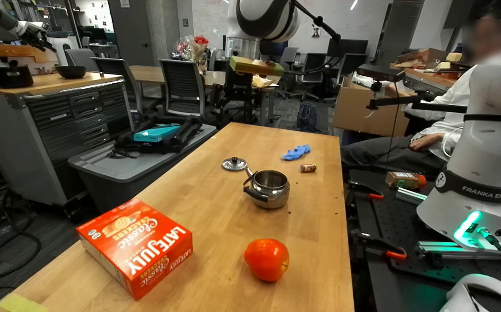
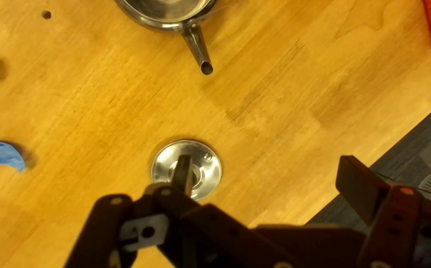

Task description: Cover the teapot with the silver lid

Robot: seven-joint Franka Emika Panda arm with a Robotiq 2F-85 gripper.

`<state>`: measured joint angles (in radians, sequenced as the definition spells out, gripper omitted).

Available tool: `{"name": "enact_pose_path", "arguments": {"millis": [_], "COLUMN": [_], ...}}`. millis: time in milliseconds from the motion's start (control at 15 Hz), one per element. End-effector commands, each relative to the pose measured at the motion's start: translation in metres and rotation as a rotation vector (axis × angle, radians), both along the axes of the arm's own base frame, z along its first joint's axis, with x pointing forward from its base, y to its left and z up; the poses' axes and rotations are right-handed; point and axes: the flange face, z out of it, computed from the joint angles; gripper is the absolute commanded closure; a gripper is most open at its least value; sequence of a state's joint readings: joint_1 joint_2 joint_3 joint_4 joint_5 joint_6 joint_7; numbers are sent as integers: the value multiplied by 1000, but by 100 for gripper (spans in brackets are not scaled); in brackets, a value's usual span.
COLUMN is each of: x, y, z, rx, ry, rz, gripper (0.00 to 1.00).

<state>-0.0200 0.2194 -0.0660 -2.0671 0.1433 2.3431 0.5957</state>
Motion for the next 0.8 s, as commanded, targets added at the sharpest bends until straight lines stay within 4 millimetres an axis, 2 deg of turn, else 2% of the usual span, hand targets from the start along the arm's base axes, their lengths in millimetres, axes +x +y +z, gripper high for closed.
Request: {"name": "enact_pose_path", "arguments": {"millis": [0, 400, 733], "x": [16, 21, 23], "y": [-14, -33, -61], "z": [-9, -37, -52], "rx": [-2, 20, 12], "ry": [21, 42, 33], "rz": [-41, -101, -220], "gripper": [0, 0, 0]}}
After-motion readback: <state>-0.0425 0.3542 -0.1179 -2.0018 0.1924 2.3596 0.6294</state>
